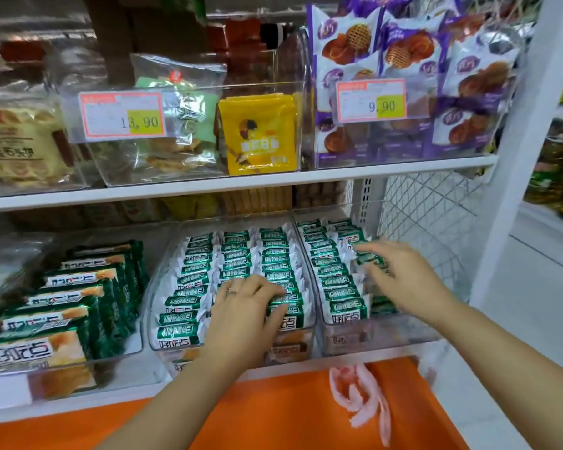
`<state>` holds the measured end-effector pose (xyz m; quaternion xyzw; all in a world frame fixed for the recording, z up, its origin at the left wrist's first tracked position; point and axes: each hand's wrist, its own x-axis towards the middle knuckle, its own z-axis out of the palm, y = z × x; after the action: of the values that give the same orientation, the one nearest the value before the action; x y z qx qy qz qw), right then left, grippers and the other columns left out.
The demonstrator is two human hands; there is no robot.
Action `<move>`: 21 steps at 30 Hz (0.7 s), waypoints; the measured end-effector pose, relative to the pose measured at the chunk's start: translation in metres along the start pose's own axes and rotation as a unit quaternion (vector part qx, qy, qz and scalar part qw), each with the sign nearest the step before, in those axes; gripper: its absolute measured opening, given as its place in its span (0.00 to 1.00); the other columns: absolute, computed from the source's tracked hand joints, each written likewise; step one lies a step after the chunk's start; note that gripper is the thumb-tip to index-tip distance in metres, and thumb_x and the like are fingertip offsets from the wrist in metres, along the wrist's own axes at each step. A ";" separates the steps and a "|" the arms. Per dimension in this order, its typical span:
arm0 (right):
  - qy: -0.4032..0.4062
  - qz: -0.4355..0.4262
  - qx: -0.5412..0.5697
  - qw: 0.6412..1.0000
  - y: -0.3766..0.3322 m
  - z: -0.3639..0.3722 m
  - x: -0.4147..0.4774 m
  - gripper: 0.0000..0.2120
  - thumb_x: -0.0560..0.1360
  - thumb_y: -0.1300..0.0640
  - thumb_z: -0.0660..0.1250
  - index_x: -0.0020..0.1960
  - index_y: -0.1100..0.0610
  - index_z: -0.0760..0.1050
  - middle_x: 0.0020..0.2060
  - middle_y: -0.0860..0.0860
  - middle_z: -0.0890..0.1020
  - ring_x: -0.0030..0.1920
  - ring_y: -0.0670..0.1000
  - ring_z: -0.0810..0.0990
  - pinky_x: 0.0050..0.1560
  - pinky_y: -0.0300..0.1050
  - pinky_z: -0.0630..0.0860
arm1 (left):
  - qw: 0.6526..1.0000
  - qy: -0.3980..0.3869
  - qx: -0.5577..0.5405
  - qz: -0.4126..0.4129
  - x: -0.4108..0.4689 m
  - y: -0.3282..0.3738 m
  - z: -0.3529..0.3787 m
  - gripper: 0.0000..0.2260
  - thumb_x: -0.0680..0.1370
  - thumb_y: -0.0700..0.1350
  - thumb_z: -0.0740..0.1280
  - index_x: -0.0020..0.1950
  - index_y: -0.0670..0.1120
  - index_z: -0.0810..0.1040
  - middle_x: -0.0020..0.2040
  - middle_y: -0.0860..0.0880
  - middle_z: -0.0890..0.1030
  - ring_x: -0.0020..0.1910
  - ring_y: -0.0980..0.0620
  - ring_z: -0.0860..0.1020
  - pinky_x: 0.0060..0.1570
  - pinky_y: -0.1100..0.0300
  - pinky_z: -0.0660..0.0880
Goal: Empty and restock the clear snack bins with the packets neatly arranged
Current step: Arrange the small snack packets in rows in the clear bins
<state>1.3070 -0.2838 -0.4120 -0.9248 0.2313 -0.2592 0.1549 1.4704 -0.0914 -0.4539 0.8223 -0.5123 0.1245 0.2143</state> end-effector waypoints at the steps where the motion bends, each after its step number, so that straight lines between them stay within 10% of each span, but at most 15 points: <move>1: -0.053 0.001 0.002 0.999 0.007 0.001 -0.004 0.16 0.78 0.59 0.64 0.65 0.51 0.75 0.65 0.48 0.75 0.64 0.49 0.72 0.67 0.43 0.66 | 1.000 -0.001 -0.010 0.000 0.003 0.005 0.000 0.11 0.79 0.55 0.63 0.59 0.56 0.78 0.55 0.57 0.76 0.55 0.51 0.74 0.69 0.48 0.61; 11: -0.237 0.017 -0.075 0.968 0.004 0.037 -0.018 0.25 0.81 0.47 0.57 0.76 0.47 0.57 0.77 0.49 0.51 0.73 0.51 0.63 0.72 0.47 0.58 | 0.992 -0.120 -0.015 0.029 0.028 0.042 0.019 0.21 0.82 0.56 0.54 0.75 0.58 0.59 0.76 0.57 0.55 0.73 0.57 0.61 0.75 0.49 0.47; 17: -0.159 -0.025 -0.110 0.981 -0.001 0.005 0.013 0.20 0.81 0.45 0.55 0.71 0.48 0.69 0.61 0.46 0.78 0.59 0.47 0.74 0.61 0.46 0.72 | 0.994 -0.093 -0.057 -0.002 0.043 0.035 0.017 0.17 0.81 0.55 0.57 0.70 0.58 0.68 0.68 0.59 0.65 0.63 0.58 0.69 0.73 0.48 0.53; 21: -0.166 -0.047 -0.213 0.962 0.000 0.032 0.049 0.27 0.82 0.43 0.48 0.78 0.52 0.50 0.77 0.49 0.53 0.77 0.50 0.50 0.75 0.54 0.47 | 0.993 -0.102 -0.054 -0.014 0.054 0.034 0.024 0.17 0.82 0.54 0.55 0.70 0.57 0.69 0.71 0.58 0.63 0.66 0.56 0.69 0.74 0.48 0.53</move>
<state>1.3621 -0.3031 -0.4181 -0.9764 0.2083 -0.0537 -0.0217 1.4632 -0.1585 -0.4442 0.8251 -0.5256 0.0091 0.2070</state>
